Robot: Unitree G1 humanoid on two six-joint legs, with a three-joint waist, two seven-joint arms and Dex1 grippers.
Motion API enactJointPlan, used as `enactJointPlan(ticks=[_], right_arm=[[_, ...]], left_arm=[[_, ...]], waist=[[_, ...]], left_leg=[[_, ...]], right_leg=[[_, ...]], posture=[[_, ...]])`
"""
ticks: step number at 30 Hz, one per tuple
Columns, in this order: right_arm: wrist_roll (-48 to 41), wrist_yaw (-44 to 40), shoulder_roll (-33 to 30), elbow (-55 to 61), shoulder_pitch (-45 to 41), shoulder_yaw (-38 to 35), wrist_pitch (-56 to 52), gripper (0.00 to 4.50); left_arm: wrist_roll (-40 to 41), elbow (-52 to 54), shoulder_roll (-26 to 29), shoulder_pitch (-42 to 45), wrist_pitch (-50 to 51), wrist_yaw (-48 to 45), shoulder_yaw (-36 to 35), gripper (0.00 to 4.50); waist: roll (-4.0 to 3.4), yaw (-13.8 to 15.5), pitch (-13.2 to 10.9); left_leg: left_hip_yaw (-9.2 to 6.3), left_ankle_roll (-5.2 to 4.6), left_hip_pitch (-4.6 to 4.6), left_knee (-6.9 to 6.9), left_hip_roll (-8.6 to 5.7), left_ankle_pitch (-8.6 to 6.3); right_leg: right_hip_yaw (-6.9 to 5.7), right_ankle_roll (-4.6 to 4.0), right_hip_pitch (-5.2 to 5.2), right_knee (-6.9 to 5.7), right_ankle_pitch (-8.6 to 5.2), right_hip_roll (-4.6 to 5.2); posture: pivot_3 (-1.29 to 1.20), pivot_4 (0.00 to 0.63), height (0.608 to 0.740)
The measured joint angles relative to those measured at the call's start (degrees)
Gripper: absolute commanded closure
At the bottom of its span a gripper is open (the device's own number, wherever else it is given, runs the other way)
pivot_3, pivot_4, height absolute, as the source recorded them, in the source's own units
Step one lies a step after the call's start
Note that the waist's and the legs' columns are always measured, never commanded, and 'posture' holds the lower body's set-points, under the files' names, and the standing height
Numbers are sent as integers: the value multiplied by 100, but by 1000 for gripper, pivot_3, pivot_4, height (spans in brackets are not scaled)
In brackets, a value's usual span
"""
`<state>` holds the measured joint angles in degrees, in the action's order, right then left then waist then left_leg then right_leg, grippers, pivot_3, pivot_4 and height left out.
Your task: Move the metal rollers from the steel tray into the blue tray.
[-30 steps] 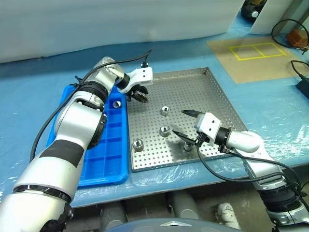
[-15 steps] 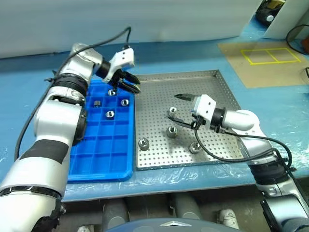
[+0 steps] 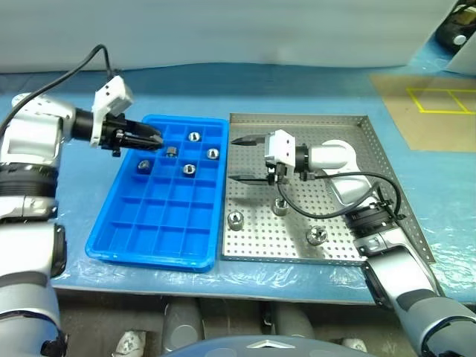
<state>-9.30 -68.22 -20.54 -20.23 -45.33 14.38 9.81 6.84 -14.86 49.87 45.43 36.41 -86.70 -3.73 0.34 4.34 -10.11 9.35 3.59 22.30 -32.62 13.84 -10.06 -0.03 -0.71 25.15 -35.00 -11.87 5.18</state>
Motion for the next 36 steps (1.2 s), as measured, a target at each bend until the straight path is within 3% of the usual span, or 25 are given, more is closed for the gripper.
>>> enactJointPlan(ticks=[9, 16, 26, 33, 34, 36], right_arm=[[-36, -553, 527, -687, -337, 59, 369, 523], [-7, -673, 594, -841, -395, 58, 488, 523], [20, -577, 447, -695, -208, 48, 447, 523], [33, -510, 438, -597, -135, 48, 424, 523], [36, -506, 437, -597, -135, 48, 424, 523], [38, -483, 435, -597, -135, 48, 426, 523]], left_arm=[[825, 1741, 254, -1921, 950, 1005, -647, 2801], [1132, 1830, 183, -2243, 1045, 1748, -716, 2801], [1460, 1936, 516, -2972, 1054, 1822, -710, 2801], [1468, 1865, 520, -3003, 975, 1985, -698, 2801], [1468, 1845, 513, -3002, 925, 2022, -698, 2061], [1467, 1805, 508, -2984, 857, 2096, -696, 1540]], waist=[[0, 293, 0], [0, 346, 0], [1, 295, 0], [1, 293, 0], [1, 293, 0], [1, 292, 0]], left_leg=[[-69, 40, 22, -9, 1, 4], [-89, 81, 17, -11, 8, 30], [-90, 98, 17, -7, 13, 41], [-90, 99, 13, -9, 13, 42], [-90, 100, 12, -9, 14, 42], [-91, 102, 12, -9, 14, 43]], right_leg=[[-46, -13, 0, -33, -8, 0], [-57, -25, 0, -64, -17, -2], [-54, -26, 4, -62, -18, -14], [-53, -26, 2, -67, -18, -14], [-53, -26, 2, -67, -18, -14], [-53, -26, 2, -67, -18, -14]], posture=[[286, 150, 740], [259, 150, 740], [227, 150, 740], [225, 150, 740], [224, 150, 740], [219, 150, 740]])
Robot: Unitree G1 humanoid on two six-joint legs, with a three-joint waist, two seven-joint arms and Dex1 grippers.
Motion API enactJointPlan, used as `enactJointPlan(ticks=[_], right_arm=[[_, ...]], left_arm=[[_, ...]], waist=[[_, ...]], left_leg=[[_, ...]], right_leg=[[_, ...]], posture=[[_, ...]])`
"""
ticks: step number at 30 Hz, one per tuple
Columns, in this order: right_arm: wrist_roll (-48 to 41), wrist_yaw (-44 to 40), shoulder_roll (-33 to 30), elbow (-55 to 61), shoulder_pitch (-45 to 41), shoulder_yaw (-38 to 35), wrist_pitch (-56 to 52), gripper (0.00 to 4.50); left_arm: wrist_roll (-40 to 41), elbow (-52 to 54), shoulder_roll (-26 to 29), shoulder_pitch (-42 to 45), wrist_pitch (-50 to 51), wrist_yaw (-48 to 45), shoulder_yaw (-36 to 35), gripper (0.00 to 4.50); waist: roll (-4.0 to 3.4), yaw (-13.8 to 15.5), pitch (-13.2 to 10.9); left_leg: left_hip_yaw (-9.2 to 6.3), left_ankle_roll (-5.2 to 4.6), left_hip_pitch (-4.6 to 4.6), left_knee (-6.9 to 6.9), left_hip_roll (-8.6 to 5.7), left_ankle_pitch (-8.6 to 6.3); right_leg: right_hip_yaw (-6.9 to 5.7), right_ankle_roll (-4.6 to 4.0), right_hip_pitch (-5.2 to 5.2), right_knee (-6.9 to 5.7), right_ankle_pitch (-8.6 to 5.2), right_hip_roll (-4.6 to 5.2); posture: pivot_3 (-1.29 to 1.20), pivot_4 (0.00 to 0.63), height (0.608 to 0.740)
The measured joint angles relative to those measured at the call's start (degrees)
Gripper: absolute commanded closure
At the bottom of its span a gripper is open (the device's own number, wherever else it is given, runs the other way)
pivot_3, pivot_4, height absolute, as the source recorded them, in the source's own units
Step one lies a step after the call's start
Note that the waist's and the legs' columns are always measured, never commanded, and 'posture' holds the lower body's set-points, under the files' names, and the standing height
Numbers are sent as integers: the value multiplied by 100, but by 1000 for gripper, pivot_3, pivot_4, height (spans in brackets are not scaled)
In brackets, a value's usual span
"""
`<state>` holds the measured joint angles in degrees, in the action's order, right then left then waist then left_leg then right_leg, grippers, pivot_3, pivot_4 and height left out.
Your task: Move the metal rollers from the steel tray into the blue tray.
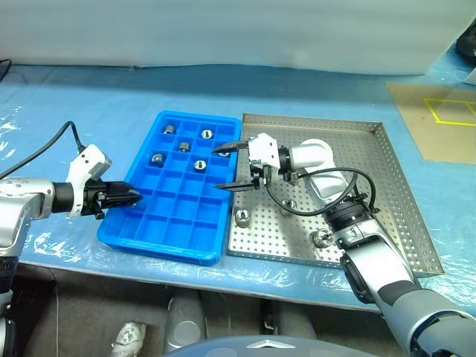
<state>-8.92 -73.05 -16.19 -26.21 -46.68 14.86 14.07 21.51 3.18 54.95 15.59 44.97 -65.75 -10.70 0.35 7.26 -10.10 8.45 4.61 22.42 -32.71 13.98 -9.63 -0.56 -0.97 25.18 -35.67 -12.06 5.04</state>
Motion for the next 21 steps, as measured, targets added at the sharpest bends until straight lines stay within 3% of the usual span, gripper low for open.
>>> enactJointPlan(ticks=[2, 8, 14, 18, 21], right_arm=[[4, 28, -6, 0, 0, 0, 0, 523], [23, 76, -32, 17, 27, 0, 0, 523], [47, 184, -209, 218, 126, -24, -105, 523], [-27, 213, -674, 632, 308, -192, -452, 523], [-37, 396, -1145, 1015, 640, -488, -696, 523]], left_arm=[[16, -15, 4, 24, 23, 1, 16, 816], [101, -253, 58, 586, -8, -28, 189, 816], [-14, -1037, 16, 2029, -376, -234, 669, 816], [-266, -1691, -454, 3266, -916, -701, 1364, 816], [-625, -2685, -1183, 4054, -1535, -1069, 1931, 816]], waist=[[0, 0, 0], [0, 0, 0], [1, 21, 0], [0, 3, 1], [1, -13, 2]], left_leg=[[0, 0, 0, 0, 0, 0], [0, 3, -1, -4, 0, 2], [0, 8, 1, -8, -3, 6], [2, 6, -7, -11, -25, 4], [3, 4, -8, -19, -24, 4]], right_leg=[[1, 0, 0, 0, 0, 0], [1, 0, 0, -4, 0, 0], [-1, 0, -4, -5, 0, 1], [5, 2, -21, 0, 1, 10], [9, 3, -24, -2, 2, 5]], posture=[[216, 150, 740], [184, 150, 740], [65, 150, 740], [-29, 150, 740], [-119, 150, 740]])
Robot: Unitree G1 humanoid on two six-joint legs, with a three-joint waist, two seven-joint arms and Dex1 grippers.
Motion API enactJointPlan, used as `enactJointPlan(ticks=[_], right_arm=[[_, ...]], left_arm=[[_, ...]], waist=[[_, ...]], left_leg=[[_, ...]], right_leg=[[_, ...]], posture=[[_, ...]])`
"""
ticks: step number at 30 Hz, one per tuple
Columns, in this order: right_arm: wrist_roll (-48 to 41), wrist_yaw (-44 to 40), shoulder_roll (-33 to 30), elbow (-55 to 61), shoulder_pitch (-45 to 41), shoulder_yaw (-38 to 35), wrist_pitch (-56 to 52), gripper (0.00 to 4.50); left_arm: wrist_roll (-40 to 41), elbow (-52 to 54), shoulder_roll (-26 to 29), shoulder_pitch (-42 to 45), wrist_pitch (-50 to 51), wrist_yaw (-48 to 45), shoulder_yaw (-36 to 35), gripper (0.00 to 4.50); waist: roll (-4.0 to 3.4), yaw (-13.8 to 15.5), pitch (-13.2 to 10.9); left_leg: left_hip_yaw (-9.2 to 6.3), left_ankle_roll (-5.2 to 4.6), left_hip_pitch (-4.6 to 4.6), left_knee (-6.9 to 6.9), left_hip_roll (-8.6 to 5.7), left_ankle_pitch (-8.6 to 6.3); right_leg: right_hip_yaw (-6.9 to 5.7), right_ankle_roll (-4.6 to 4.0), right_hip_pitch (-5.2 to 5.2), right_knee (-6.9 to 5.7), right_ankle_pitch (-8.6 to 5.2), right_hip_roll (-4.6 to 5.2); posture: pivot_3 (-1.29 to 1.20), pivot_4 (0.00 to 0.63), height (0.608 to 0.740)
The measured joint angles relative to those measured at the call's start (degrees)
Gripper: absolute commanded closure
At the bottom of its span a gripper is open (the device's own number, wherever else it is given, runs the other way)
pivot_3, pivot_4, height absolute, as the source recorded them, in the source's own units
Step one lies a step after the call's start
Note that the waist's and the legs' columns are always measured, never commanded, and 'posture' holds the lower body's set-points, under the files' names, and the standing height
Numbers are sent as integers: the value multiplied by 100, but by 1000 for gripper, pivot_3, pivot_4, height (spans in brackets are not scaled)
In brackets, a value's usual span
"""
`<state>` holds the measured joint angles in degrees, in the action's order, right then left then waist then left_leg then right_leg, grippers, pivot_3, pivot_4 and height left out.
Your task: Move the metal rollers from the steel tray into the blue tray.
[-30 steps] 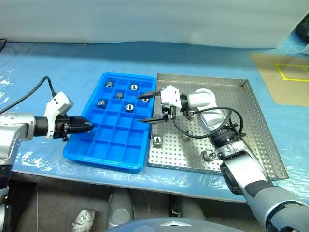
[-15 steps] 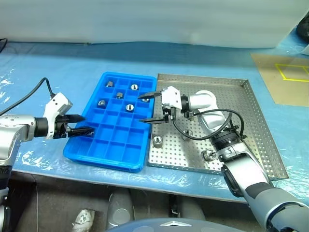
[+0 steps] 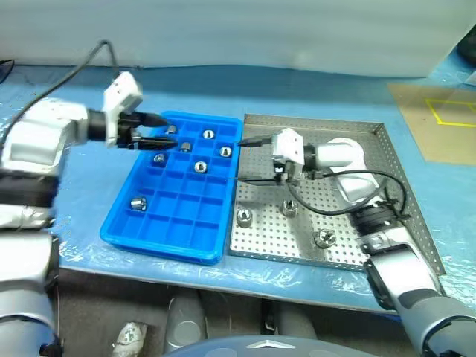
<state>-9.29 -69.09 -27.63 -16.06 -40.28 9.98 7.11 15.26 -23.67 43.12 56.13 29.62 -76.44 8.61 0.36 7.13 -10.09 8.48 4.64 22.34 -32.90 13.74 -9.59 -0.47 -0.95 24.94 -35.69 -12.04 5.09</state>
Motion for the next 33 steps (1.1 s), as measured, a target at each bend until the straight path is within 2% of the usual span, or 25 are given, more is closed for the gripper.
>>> enactJointPlan(ticks=[5, 10, 12, 16, 21, 29, 33], right_arm=[[-10, 478, -629, 1049, 859, -485, -541, 523], [-108, 927, -982, 2211, 1837, -879, -1202, 523], [-146, 1147, -1070, 2720, 2273, -1045, -1494, 523], [-202, 1479, -1099, 3372, 2846, -1173, -1852, 523], [-210, 1874, -1078, 3940, 3250, -1171, -2143, 523], [-210, 2110, -987, 4016, 3317, -1070, -2234, 523], [-207, 2156, -950, 4028, 3337, -925, -2242, 523]], left_arm=[[-597, -1645, -1215, 899, -1171, -696, 755, 816], [-1019, -2535, -1826, 1180, -2133, -1320, 1203, 816], [-1062, -2772, -2012, 1279, -2476, -1498, 1686, 816], [-1025, -2988, -2058, 1582, -2865, -1566, 2674, 816], [-515, -2698, -1983, 1781, -2900, -1581, 3835, 816], [195, -1326, -1149, 1532, -2649, -1579, 4818, 816], [282, -774, -828, 1352, -2444, -1579, 5023, 816]], waist=[[5, -203, 1], [5, -507, 1], [6, -580, 0], [6, -677, 0], [6, -722, 0], [4, -800, 1], [4, -797, 1]], left_leg=[[1, -11, -2, -4, 0, -4], [9, -15, -19, 12, 4, -5], [11, -14, -23, 10, 7, -6], [20, -15, -33, -3, 7, -8], [29, -26, -63, -16, 7, -16], [33, -28, -62, -11, 11, -18], [34, -29, -63, -11, 11, -18]], right_leg=[[20, 18, 2, 1, 11, -13], [53, 36, 0, 7, 21, -38], [63, 38, -2, 13, 23, -45], [79, 30, -7, 19, 18, -47], [90, 32, -37, 18, 20, -44], [93, 32, -37, 25, 20, -50], [93, 31, -37, 26, 20, -50]], posture=[[-264, 150, 740], [-391, 150, 740], [-413, 150, 740], [-455, 150, 740], [-465, 150, 740], [-447, 150, 740], [-437, 150, 740]])
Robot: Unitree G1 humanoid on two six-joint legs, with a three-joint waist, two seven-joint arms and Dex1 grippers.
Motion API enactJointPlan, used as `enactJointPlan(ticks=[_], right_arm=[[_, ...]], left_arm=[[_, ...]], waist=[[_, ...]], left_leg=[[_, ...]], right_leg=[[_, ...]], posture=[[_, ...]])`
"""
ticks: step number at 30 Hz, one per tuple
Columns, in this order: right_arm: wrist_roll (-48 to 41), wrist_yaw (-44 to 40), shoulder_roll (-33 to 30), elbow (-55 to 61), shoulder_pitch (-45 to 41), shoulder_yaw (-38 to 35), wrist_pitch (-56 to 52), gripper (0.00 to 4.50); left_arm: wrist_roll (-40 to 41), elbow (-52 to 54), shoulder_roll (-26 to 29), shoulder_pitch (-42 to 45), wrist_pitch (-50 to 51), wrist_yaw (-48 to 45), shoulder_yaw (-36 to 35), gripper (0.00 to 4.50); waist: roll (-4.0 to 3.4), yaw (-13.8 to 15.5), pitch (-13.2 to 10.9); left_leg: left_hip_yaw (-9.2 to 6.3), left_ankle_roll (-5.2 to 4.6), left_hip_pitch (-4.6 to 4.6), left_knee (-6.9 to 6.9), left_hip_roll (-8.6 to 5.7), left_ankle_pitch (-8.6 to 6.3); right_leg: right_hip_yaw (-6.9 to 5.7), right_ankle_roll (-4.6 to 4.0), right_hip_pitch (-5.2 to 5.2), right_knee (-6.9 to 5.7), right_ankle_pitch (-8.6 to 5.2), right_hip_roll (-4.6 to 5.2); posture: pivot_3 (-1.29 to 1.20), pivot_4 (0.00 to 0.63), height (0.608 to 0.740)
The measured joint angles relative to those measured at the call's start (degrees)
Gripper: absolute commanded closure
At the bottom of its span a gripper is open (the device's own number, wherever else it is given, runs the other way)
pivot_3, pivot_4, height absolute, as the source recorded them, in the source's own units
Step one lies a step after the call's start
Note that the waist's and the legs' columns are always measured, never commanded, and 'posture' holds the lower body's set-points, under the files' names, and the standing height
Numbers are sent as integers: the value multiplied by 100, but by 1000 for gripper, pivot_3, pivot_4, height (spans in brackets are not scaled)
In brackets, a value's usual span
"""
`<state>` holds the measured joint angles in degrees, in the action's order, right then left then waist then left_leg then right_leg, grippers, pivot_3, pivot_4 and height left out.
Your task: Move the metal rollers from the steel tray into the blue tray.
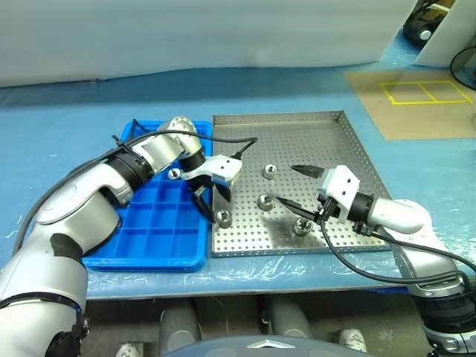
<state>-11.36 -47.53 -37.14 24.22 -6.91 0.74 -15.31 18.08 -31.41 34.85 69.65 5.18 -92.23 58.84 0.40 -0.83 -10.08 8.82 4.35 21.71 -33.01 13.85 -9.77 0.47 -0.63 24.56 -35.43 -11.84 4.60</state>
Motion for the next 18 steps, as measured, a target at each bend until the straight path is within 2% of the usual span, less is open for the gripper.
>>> enactJointPlan(ticks=[4, 13, 18], right_arm=[[3, 30, 36, 0, 3, 63, 3, 523], [22, 26, 37, -41, -1, 135, 99, 523], [31, 26, 38, -42, -1, 181, 107, 523]], left_arm=[[-66, 340, 61, -112, 208, -1, -20, 816], [-1197, 195, -578, -602, 399, 239, -719, 816], [-1584, 136, -658, -678, 193, 317, -1037, 816]], waist=[[-1, 6, 1], [-5, -27, 3], [-6, -28, 4]], left_leg=[[3, 1, -15, -1, 0, 0], [14, 2, -46, 1, 3, 0], [20, 0, -53, 2, 3, -1]], right_leg=[[1, 0, -14, 0, 0, 1], [19, 0, -31, -3, 0, -7], [28, 0, -32, -3, 0, -9]], posture=[[-426, 150, 740], [-416, 150, 740], [-415, 150, 740]])
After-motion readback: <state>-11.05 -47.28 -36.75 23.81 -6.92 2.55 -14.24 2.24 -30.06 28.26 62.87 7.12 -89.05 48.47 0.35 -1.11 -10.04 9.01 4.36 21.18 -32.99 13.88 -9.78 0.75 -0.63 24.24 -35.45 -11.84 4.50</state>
